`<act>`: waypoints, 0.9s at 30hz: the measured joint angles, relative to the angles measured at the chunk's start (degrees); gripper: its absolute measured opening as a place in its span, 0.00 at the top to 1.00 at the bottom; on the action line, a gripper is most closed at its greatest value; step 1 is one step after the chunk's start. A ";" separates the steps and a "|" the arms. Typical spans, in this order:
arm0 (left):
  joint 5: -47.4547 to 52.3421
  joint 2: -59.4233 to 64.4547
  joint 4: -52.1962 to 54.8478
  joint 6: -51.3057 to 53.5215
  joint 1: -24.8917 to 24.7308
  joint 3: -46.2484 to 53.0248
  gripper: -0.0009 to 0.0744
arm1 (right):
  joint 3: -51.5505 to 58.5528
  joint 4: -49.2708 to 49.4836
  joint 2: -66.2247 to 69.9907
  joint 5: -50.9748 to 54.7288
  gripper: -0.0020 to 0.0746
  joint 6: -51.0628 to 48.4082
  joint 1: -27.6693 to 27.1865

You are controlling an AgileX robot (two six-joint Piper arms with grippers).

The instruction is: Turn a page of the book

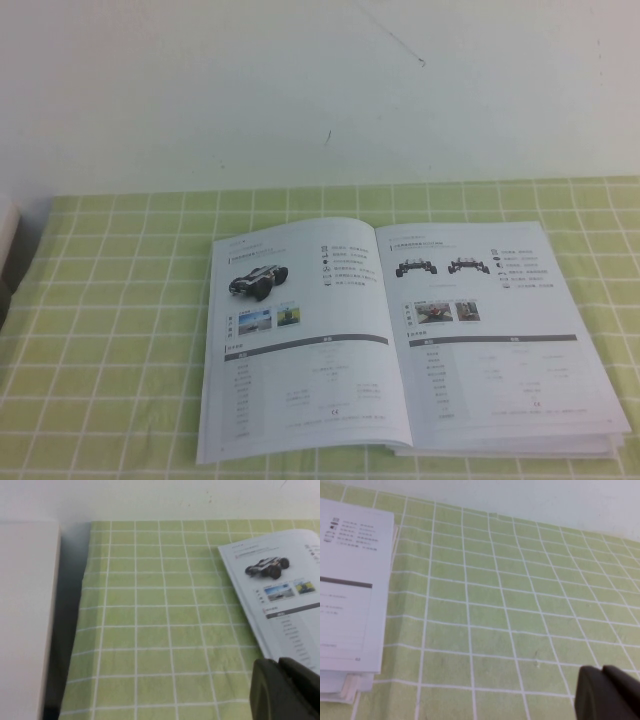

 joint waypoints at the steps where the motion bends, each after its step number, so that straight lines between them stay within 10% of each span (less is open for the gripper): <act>1: -0.73 -0.31 -0.46 0.00 0.00 0.24 0.99 | 0.00 0.00 0.00 0.00 0.98 0.00 0.00; 11: -34.65 -3.32 -5.33 11.49 7.37 17.97 0.99 | 0.00 0.00 0.00 0.03 0.98 0.00 0.00; 27: -35.07 -3.45 -27.98 25.26 32.75 29.17 0.99 | -0.11 0.00 0.00 0.13 0.98 0.00 0.00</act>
